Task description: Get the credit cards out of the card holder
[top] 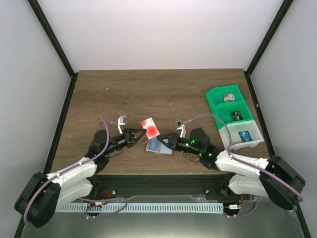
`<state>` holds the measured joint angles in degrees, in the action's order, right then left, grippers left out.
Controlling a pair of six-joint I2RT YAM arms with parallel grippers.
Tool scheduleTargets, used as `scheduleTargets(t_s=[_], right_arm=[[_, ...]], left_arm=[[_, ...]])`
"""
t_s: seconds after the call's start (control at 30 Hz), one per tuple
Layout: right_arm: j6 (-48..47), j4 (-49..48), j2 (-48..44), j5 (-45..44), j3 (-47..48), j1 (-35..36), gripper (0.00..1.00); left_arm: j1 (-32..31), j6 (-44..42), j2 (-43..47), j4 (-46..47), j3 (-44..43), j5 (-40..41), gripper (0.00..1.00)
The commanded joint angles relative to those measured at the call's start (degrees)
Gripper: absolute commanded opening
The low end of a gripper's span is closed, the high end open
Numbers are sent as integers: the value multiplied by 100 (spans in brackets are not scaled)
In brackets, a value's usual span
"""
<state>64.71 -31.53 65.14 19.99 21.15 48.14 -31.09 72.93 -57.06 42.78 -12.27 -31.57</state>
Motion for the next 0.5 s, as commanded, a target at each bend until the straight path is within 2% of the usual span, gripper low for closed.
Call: scheduleTargets(t_s=[0.0,0.17,0.43,0.47], right_arm=[[48,-262,18,-23,342,55,39],[43,-192,113,-92,469,53,38],[25,-322,92,-100,416,55,3],[1,-334,67,-96,401,55,1]], left_arm=[[-46,58,-28,359,46,-60,0],[-74,69,-122,483,50,-165,0],[-90,57,-118,521,108,-174,0],[-89,43,-111,494,115,-162,0]])
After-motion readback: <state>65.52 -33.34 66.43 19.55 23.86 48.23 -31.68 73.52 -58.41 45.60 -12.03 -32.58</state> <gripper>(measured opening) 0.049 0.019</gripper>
